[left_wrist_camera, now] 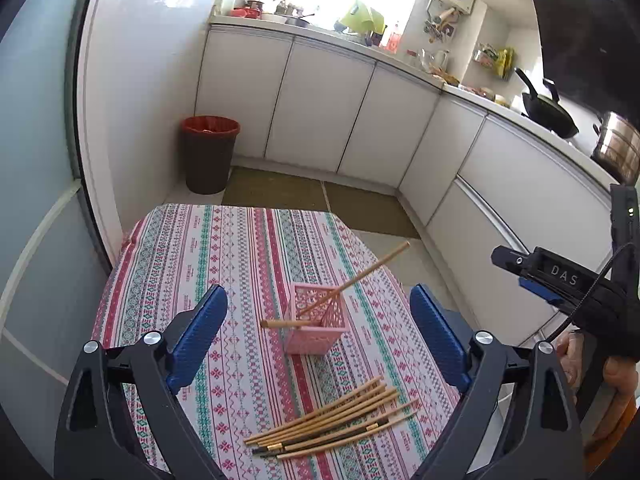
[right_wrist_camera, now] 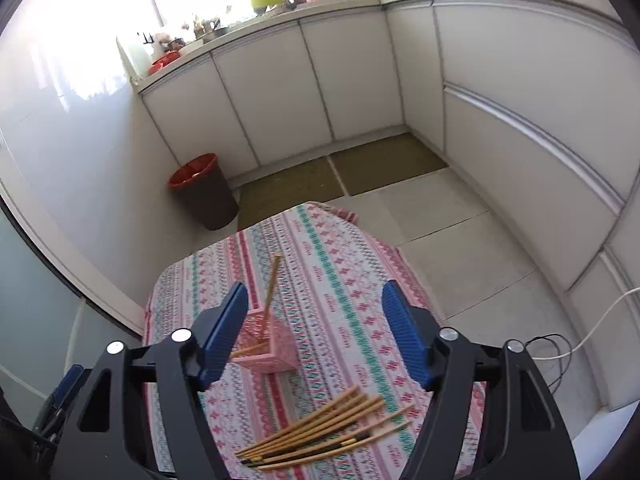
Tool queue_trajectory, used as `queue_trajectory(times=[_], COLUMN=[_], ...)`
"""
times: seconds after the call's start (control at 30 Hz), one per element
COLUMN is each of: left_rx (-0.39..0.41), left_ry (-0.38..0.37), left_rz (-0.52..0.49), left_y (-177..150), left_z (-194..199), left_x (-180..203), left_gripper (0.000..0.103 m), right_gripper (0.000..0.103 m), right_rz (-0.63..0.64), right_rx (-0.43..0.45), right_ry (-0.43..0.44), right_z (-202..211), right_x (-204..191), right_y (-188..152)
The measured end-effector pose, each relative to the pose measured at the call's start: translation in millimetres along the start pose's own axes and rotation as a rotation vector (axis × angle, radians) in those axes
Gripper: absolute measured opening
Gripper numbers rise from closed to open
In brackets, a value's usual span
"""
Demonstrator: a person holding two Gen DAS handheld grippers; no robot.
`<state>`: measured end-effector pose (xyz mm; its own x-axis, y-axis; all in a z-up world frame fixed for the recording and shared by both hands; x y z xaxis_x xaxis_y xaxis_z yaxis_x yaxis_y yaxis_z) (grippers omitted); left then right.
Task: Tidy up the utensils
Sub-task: 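Drop the right tool's chopstick into the pink holder and open the right tool, then move both tools back to the pile and grasp a chopstick with the left tool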
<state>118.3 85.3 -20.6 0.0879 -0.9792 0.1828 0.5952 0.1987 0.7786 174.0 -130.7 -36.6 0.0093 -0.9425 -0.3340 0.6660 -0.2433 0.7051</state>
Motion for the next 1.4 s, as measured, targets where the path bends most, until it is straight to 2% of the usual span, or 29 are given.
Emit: queue_trajectory(times=[0.07,0.13,0.23,0.33,0.47,0.57,0.67,0.77,0.87,0.93,1.0,1.03,1.1,1.13,1.23,1.4], left_rx=[-0.032,-0.102,-0.186,-0.272,-0.362,-0.423,-0.492,-0.529,-0.572,-0.601,-0.598,-0.597,-0.63,-0.66,-0.701,-0.748], left_ry=[0.023,0.038,0.054,0.041,0.023,0.01,-0.028,0.009,0.014,-0.057,-0.086,-0.083,-0.085,-0.092,-0.099,-0.125], left_rz=[-0.04,-0.099,-0.2,-0.319,-0.423,-0.491,-0.532,-0.548,-0.518,-0.524,-0.588,-0.63,-0.68,-0.693,-0.729,-0.778], left_y=[-9.7,-22.4,-43.6,-73.6,-108.0,-125.3,-140.3,-145.3,-143.1,-144.4,-148.4,-152.3,-160.7,-164.9,-173.0,-183.3], left_z=[1.9,-2.0,-11.3,-24.6,-42.7,-62.6,-88.4,-116.6,-141.9,-151.9,-158.7,-164.7,-179.5,-189.0,-209.1,-224.7], left_x=[11.6,24.8,43.9,63.2,80.9,92.5,103.6,110.3,119.7,132.7,150.3,158.5,171.2,176.3,187.4,197.3], left_gripper=[0.096,0.096,0.096,0.096,0.096,0.096,0.096,0.096,0.096,0.094,0.092,0.087,0.069,0.057,0.051,0.043], right_gripper=[0.085,0.095,0.096,0.096,0.096,0.096,0.096,0.096,0.096,0.096,0.096,0.096,0.096,0.096,0.096,0.096], right_rz=[0.019,0.04,0.071,0.068,-0.054,-0.122,-0.135,-0.196,-0.279,-0.302,-0.338,-0.359,-0.405,-0.421,-0.444,-0.492], right_rx=[0.05,0.086,0.103,0.046,-0.079,-0.106,-0.125,-0.195,-0.256,-0.291,-0.319,-0.324,-0.315,-0.298,-0.265,-0.292], right_ry=[-0.063,-0.123,-0.183,-0.199,-0.158,-0.158,-0.167,-0.16,-0.103,-0.103,-0.103,-0.099,-0.109,-0.122,-0.157,-0.167], right_z=[21.5,39.9,60.2,63.2,52.4,50.1,44.5,28.7,13.1,2.5,-6.7,-9.4,-11.0,-9.7,-6.7,-14.4], right_x=[14.9,31.1,59.6,89.8,126.9,146.4,159.3,177.3,187.4,192.7,200.3,203.4,212.3,216.2,226.7,243.5], right_y=[-12.6,-25.5,-50.2,-76.5,-104.6,-119.8,-132.0,-146.9,-152.2,-155.1,-157.4,-157.8,-157.7,-157.0,-154.8,-157.9])
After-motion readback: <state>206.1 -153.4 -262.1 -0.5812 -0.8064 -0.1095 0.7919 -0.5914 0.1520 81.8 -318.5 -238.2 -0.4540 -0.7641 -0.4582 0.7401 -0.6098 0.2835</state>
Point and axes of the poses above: each gripper's, at about its wrist camera, not at the fingertips, and z roughly against the way its jaws point, x to its right, y to its top, the point moved 2 cm from there along -z, roughly the way its jaws point, and after that the axes turned 7 degrees about y, right-handed, at the moved point
